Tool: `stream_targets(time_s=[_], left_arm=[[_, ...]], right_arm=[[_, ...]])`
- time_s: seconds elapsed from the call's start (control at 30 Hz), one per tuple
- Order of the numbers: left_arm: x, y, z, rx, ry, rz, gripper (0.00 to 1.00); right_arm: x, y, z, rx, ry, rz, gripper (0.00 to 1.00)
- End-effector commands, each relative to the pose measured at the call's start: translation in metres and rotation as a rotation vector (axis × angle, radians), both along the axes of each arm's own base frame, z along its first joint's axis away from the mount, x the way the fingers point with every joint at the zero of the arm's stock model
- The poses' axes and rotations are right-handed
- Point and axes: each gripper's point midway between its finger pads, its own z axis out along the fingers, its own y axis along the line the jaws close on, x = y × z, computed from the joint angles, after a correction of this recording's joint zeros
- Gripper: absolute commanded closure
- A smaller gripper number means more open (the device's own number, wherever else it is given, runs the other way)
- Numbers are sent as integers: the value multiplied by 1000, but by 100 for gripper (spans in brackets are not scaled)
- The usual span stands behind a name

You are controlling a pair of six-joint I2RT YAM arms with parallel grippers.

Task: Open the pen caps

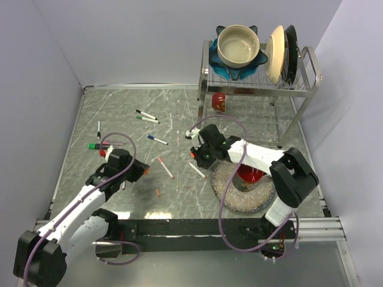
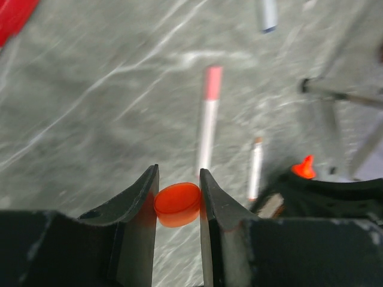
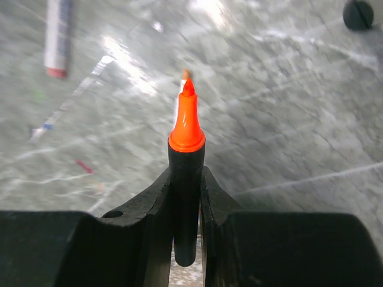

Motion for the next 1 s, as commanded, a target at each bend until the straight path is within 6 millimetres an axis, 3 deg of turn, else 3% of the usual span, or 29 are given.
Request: stream_targets(time_s=[0.0, 0.17, 0.33, 0.57, 0.97], left_arm=[[-24, 1, -24, 9, 142, -25, 99], [-36, 6, -38, 58, 209, -51, 99], [-44, 10, -52, 101, 256, -78, 99], [-53, 7, -63, 94, 287, -112, 88], [-61, 2, -71, 76, 307, -157, 76]], right_arm=[[21, 1, 6, -76, -81, -3, 89], [19, -1, -11, -124, -39, 11, 77], [14, 0, -22, -141, 4, 27, 71], [12, -1, -26, -149, 21, 38, 58], [13, 3, 4, -102, -37, 71, 44]])
